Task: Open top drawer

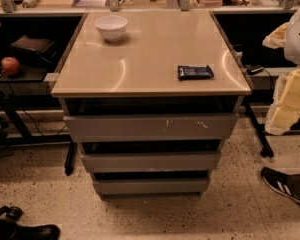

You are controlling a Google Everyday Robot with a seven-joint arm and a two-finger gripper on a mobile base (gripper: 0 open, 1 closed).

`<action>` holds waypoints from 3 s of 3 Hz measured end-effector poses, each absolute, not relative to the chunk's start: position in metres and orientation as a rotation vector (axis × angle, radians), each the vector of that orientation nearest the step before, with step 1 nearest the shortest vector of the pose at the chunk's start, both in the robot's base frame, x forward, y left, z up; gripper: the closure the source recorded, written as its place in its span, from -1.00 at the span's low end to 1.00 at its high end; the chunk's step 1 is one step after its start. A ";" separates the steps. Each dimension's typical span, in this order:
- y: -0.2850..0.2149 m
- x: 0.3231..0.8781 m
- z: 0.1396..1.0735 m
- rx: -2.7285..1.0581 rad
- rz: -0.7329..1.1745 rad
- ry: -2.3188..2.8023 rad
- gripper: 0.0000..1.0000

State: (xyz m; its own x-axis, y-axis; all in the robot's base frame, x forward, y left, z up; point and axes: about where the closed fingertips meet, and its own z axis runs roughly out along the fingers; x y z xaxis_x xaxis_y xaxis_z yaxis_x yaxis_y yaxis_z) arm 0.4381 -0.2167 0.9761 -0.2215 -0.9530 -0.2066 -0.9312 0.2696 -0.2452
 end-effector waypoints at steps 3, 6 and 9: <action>-0.209 0.440 0.924 -1.734 -0.035 2.172 -1.00; -0.160 0.397 0.747 -1.723 0.150 2.114 -1.00; -0.164 0.489 0.804 -1.497 -0.248 1.940 -1.00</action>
Offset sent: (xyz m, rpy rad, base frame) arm 0.0078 0.0062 -0.0352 0.0192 0.0087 0.0249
